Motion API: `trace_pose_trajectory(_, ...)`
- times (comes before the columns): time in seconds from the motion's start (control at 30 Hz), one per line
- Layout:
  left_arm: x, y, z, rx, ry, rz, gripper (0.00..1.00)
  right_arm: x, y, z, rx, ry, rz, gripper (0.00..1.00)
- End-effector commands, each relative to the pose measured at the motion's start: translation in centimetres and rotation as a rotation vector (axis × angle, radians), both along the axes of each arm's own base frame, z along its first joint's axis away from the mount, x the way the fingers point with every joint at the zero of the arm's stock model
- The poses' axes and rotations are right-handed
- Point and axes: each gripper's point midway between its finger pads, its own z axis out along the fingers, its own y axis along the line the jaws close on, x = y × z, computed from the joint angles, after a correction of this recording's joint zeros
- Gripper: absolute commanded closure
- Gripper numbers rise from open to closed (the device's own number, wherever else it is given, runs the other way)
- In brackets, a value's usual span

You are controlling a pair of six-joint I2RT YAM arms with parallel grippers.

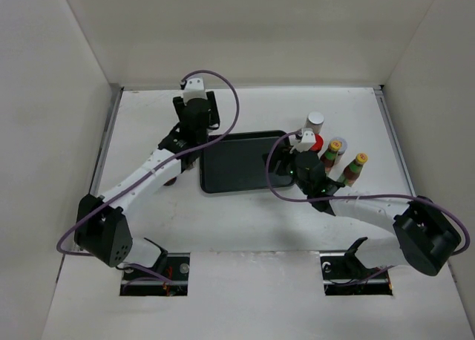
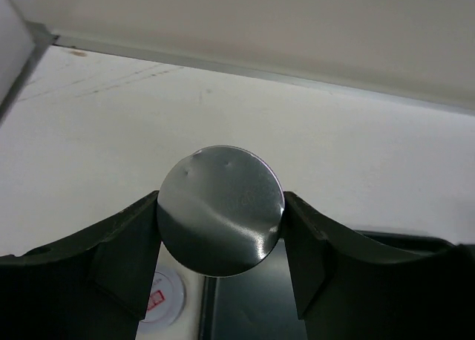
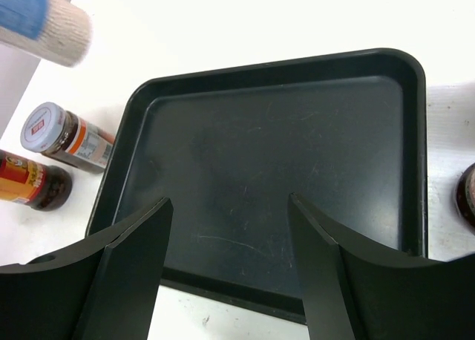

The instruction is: Organize the condiment bottles

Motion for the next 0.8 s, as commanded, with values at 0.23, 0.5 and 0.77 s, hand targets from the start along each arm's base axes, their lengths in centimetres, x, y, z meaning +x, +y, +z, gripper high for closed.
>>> trace_pose_trajectory(0.23,-0.5,-6.1,-3.1,-0.069,0.011,-0.111,0.54,0.6,0.0,2.2,0.07,-0.059,-0.014,0.3)
trace_pose_trajectory(0.5,-0.2,-5.1,-7.0,-0.048,0.068,-0.077,0.54,0.7,-0.2,2.1,0.069,-0.057,-0.016,0.3)
trace_pose_trajectory(0.77,-0.1,-4.6,-8.9,-0.024,0.099,-0.07,0.29,0.7,-0.1,2.1,0.067,-0.056,-0.011,0.29)
